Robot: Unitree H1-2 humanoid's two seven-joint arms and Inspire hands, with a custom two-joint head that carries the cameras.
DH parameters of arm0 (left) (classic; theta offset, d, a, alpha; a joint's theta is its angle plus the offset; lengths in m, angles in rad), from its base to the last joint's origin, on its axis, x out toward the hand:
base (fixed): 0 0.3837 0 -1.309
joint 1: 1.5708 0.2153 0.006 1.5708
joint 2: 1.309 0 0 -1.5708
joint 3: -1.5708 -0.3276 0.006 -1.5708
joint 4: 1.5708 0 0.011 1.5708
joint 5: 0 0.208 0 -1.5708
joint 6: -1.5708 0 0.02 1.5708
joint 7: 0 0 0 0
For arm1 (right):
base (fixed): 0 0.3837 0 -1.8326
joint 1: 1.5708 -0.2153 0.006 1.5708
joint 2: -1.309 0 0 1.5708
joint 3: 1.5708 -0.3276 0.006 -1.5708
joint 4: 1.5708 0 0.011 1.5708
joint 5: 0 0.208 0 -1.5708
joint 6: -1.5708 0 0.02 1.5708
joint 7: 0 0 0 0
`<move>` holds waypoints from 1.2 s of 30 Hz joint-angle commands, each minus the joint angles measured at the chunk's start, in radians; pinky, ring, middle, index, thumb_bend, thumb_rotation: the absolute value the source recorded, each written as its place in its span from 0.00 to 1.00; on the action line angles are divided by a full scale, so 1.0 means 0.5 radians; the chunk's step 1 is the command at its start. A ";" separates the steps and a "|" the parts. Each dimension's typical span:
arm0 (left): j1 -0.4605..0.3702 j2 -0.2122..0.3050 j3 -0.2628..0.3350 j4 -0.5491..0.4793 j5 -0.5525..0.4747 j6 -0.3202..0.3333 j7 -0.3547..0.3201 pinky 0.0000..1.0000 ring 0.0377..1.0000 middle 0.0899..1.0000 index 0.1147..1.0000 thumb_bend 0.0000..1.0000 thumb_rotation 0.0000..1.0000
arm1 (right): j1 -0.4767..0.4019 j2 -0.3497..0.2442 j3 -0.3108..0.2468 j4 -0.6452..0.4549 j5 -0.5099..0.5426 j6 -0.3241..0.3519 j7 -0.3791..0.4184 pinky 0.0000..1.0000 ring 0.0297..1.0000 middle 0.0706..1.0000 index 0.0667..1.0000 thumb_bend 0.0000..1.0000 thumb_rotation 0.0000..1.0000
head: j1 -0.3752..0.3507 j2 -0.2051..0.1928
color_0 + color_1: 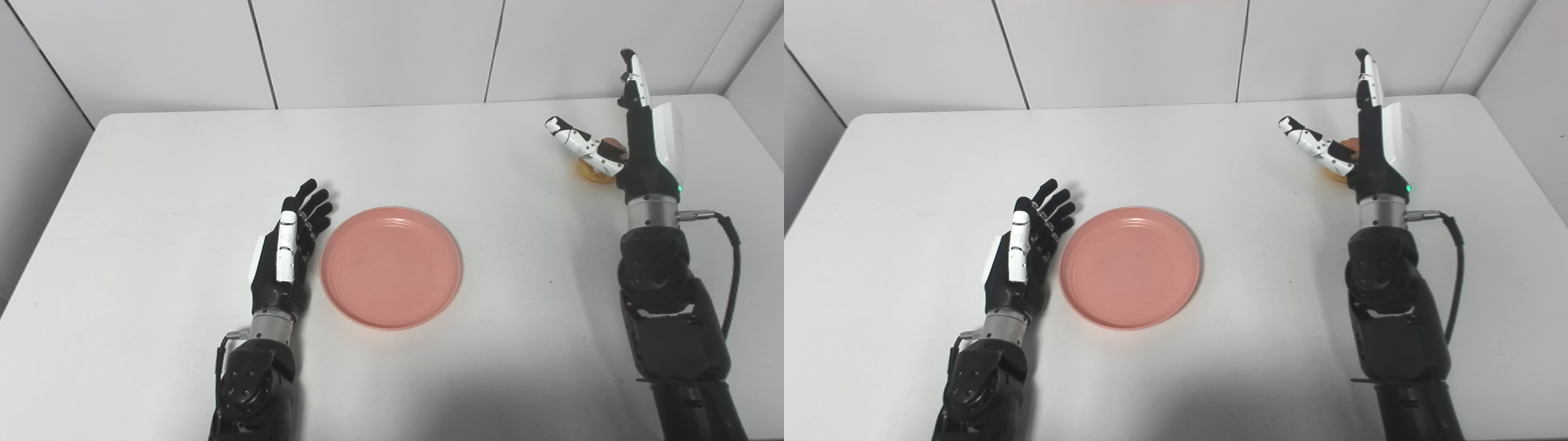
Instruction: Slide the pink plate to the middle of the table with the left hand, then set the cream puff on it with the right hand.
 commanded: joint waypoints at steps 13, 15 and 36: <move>-0.029 0.055 0.045 0.090 -0.067 -0.127 -0.103 0.93 0.89 0.86 0.84 0.55 1.00 | -0.144 -0.153 -0.039 0.050 -0.046 0.341 0.016 0.80 0.91 0.94 0.94 0.78 0.40 | -0.186 -0.072; -0.028 0.054 0.050 0.090 -0.070 -0.124 -0.108 0.93 0.89 0.86 0.84 0.55 1.00 | -0.151 -0.157 -0.027 0.077 -0.060 0.366 0.011 0.80 0.91 0.95 0.94 0.79 0.40 | -0.185 -0.072; -0.030 0.091 0.108 0.058 -0.208 -0.086 -0.186 0.92 0.86 0.84 0.80 0.55 1.00 | -0.335 -0.185 0.053 0.284 0.004 0.625 0.155 0.82 0.91 0.96 0.94 0.85 0.33 | -0.222 -0.030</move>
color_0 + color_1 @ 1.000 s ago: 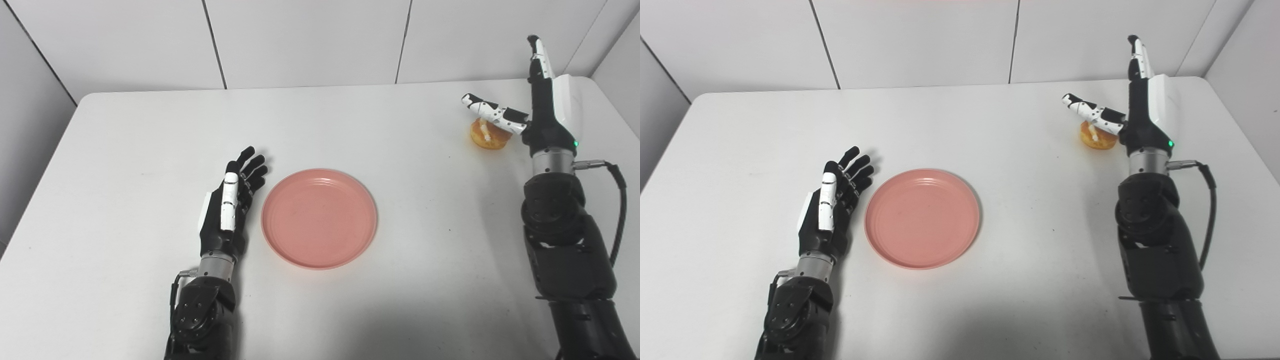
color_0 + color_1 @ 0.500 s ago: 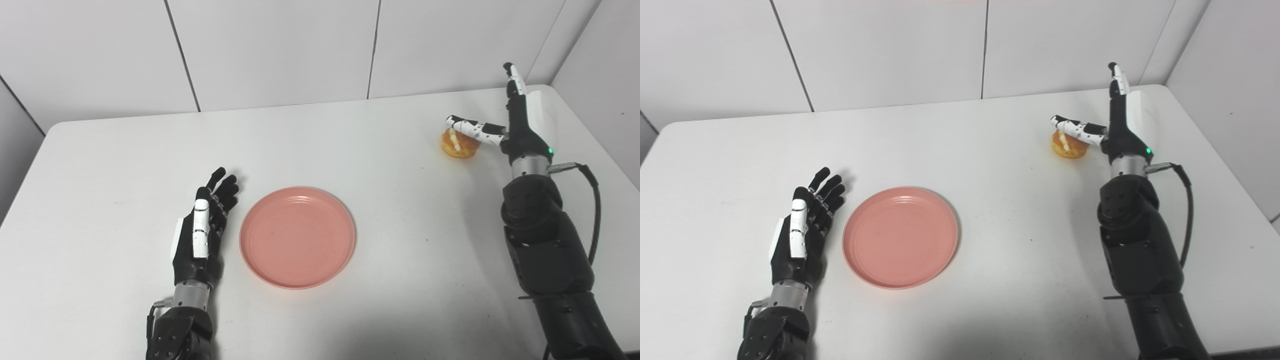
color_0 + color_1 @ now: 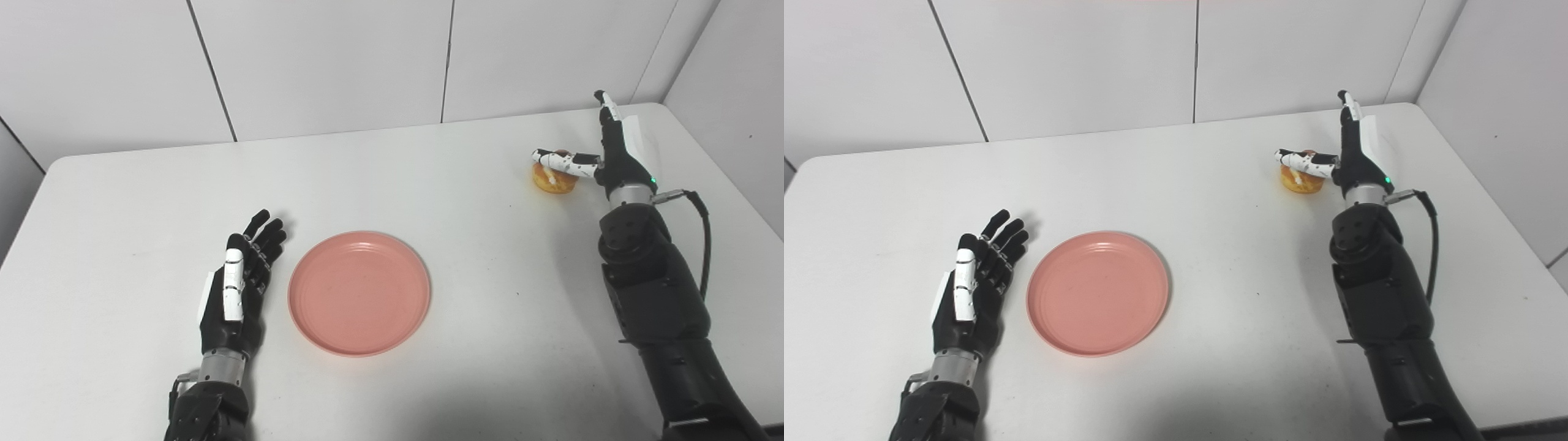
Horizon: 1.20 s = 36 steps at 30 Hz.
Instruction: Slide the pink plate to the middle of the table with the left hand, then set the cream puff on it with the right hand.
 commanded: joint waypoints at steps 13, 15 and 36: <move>-0.028 0.005 0.013 -0.004 -0.030 -0.038 -0.033 0.88 0.84 0.83 0.79 0.53 1.00 | -0.238 -0.053 0.007 0.294 0.104 -0.075 -0.031 0.85 0.94 0.95 0.92 0.91 0.27 | 0.005 0.009; -0.029 0.002 0.016 0.000 -0.038 -0.047 -0.035 0.87 0.84 0.82 0.79 0.53 1.00 | -0.243 -0.052 0.020 0.301 0.108 -0.066 -0.031 0.82 0.93 0.94 0.91 0.91 0.26 | 0.005 0.009; -0.026 0.012 -0.009 -0.029 -0.002 -0.059 -0.040 0.88 0.85 0.83 0.81 0.54 1.00 | -0.254 -0.080 0.056 0.368 -0.203 0.043 0.359 0.24 0.31 0.44 0.83 0.57 0.00 | 0.006 0.045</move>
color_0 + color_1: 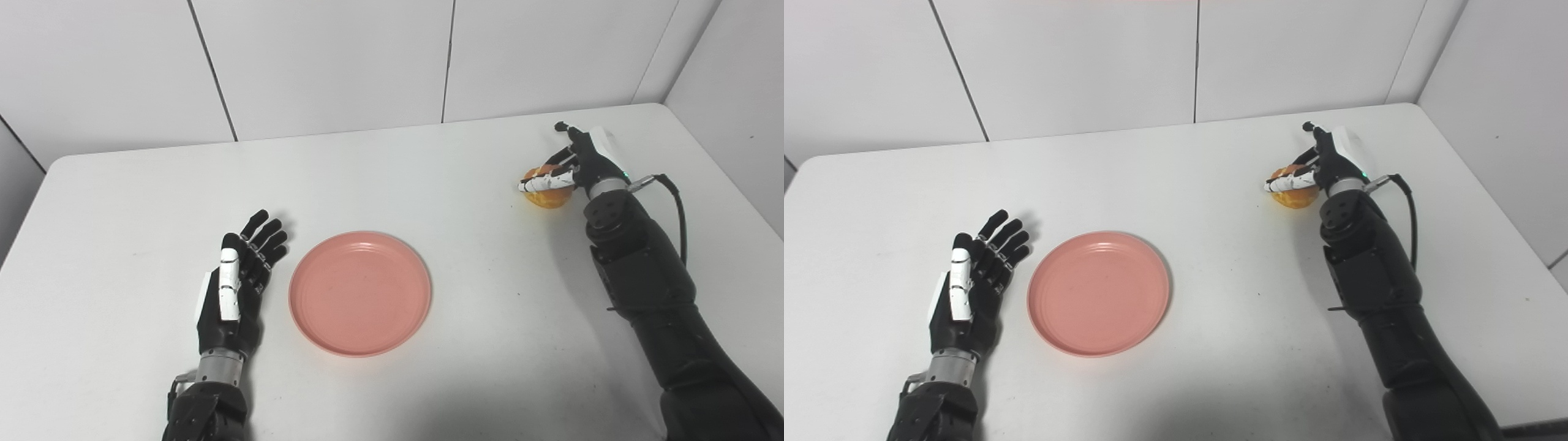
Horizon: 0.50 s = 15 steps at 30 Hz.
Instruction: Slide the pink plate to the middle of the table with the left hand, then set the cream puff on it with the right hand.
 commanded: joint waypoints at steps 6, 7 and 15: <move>-0.029 0.010 -0.004 -0.029 0.027 -0.054 -0.017 0.87 0.85 0.84 0.81 0.54 1.00 | -0.093 -0.028 -0.066 -0.037 -0.249 0.009 0.137 0.41 0.67 0.73 0.78 0.57 0.00 | 0.005 0.012; -0.030 0.009 -0.005 -0.028 0.031 -0.055 -0.017 0.87 0.85 0.84 0.81 0.54 1.00 | -0.091 -0.027 -0.076 -0.040 -0.267 0.009 0.155 0.43 0.71 0.77 0.77 0.55 0.00 | 0.005 0.012; -0.031 0.008 -0.010 -0.029 0.047 -0.056 -0.013 0.86 0.84 0.84 0.81 0.54 1.00 | -0.054 -0.026 -0.053 -0.099 -0.351 0.000 0.053 0.43 0.65 0.72 0.67 0.43 0.00 | 0.011 0.017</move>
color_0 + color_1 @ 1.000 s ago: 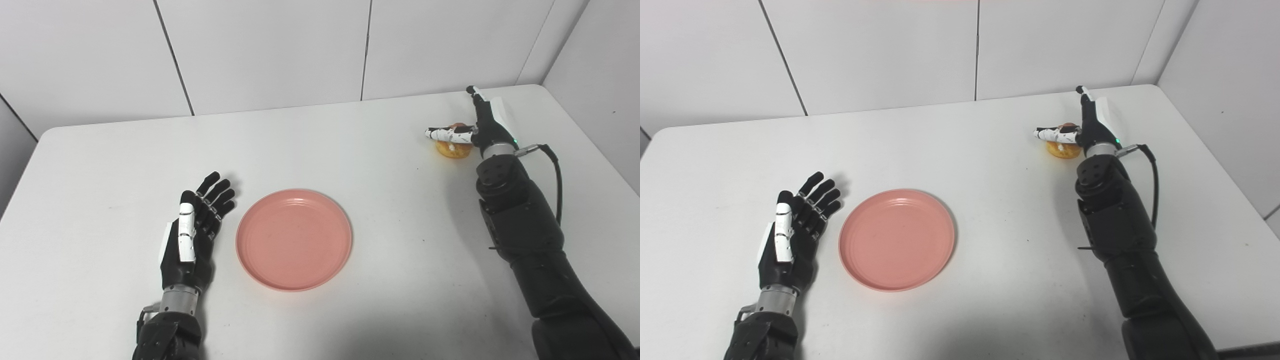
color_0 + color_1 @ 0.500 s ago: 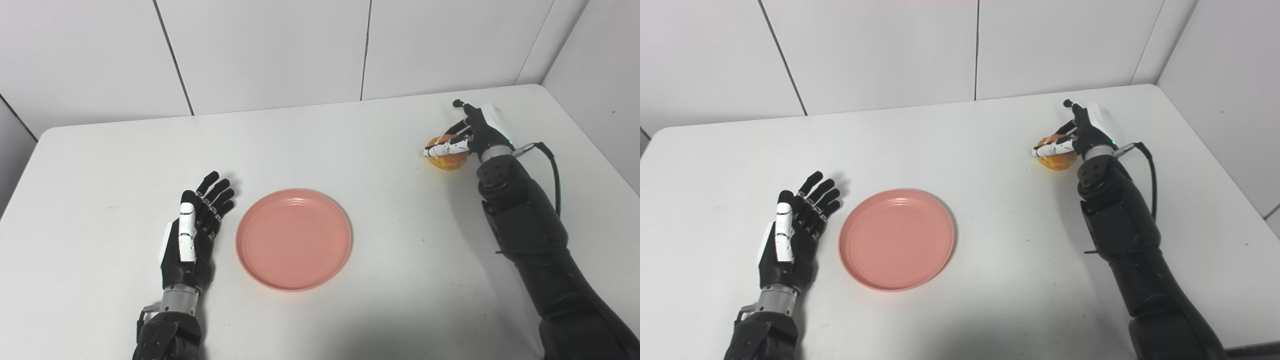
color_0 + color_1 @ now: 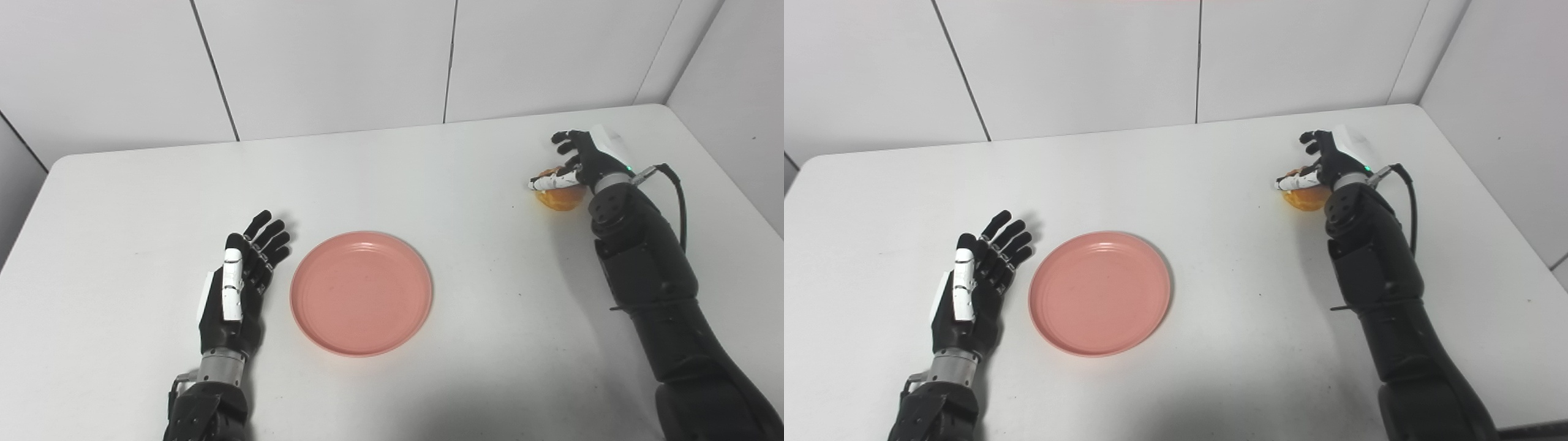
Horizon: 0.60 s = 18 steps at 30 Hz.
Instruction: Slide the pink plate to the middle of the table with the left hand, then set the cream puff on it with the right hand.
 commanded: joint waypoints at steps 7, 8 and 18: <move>-0.030 -0.002 -0.019 -0.032 0.024 -0.057 -0.009 0.87 0.85 0.84 0.81 0.54 1.00 | -0.016 0.002 -0.002 -0.139 0.070 -0.059 -0.455 0.34 0.40 0.43 0.50 0.50 0.00 | 0.017 0.006; -0.030 -0.002 -0.019 -0.031 0.025 -0.059 -0.011 0.88 0.85 0.84 0.82 0.54 1.00 | -0.017 0.004 -0.001 -0.143 0.087 -0.063 -0.483 0.34 0.40 0.44 0.49 0.50 0.00 | 0.017 0.006; -0.029 -0.014 -0.031 -0.053 0.032 -0.034 -0.009 0.88 0.85 0.84 0.82 0.54 1.00 | -0.023 0.034 0.030 -0.278 0.189 -0.104 -0.696 0.32 0.41 0.47 0.48 0.50 0.00 | 0.037 0.014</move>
